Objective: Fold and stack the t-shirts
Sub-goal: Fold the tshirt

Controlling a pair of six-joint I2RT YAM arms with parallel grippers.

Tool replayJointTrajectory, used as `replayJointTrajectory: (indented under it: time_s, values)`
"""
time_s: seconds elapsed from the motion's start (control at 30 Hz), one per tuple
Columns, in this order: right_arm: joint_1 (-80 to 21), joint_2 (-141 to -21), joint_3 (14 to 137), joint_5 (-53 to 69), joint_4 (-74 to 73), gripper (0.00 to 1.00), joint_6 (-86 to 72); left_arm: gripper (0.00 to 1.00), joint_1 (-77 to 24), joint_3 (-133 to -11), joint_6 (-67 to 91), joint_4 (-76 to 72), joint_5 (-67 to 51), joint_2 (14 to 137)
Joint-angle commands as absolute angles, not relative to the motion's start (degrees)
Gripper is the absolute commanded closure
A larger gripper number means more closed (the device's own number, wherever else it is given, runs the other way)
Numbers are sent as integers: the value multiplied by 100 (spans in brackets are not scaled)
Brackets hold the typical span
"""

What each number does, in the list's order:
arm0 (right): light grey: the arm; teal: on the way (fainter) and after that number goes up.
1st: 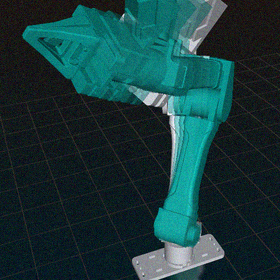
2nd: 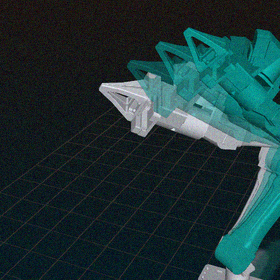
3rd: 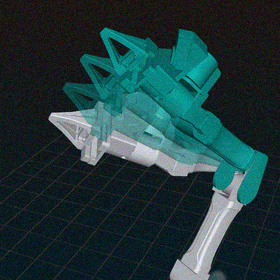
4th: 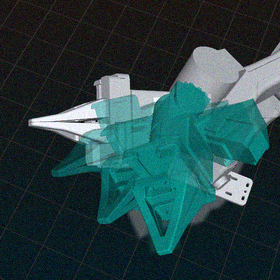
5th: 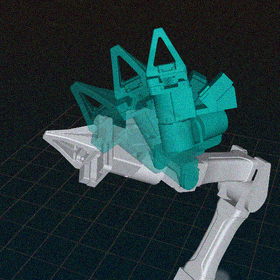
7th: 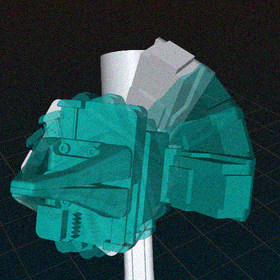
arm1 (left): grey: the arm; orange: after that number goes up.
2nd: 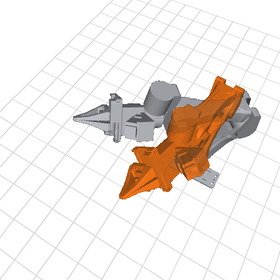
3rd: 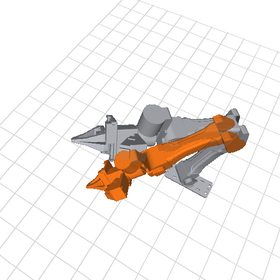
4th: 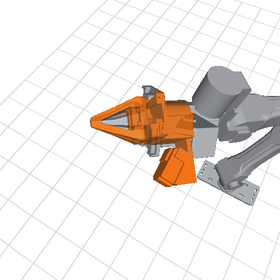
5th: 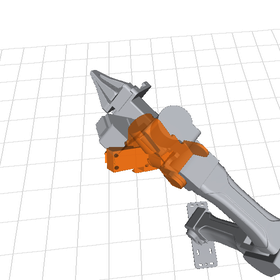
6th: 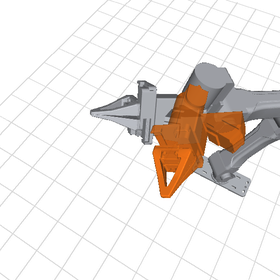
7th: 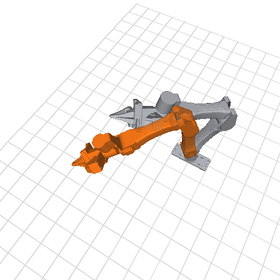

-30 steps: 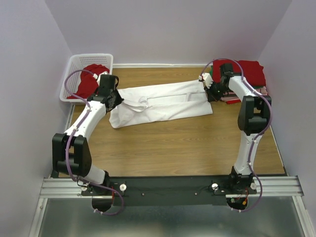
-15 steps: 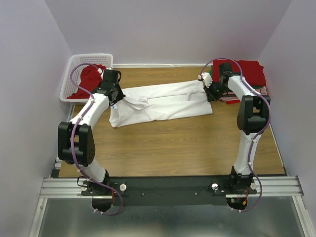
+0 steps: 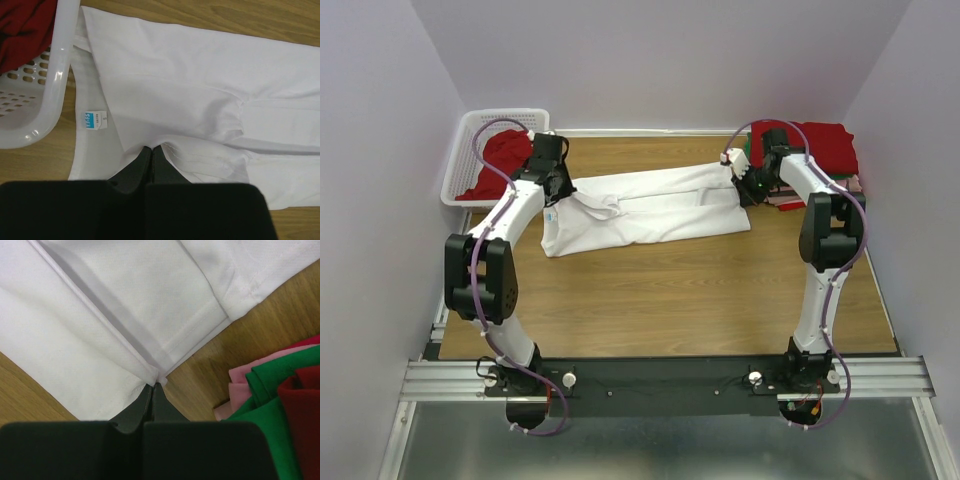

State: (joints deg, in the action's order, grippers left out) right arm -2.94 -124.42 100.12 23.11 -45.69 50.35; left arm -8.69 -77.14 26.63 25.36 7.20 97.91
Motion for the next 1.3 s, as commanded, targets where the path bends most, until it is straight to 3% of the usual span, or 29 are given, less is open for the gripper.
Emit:
replayJointTrajectory:
  time_s: [0.0,0.5,1.27]
  values:
    - [-325,-12630,10125,2180,-4491,99,4922,100,-835,-7954,2225,2365,440,9993]
    - [-316,-12674,10090,2118,-4439,99,4878,100,-835,-8947,1258,2435,141,10933]
    - [-308,-12744,10301,2039,-4298,99,4588,100,-826,-9483,1072,2566,281,11373]
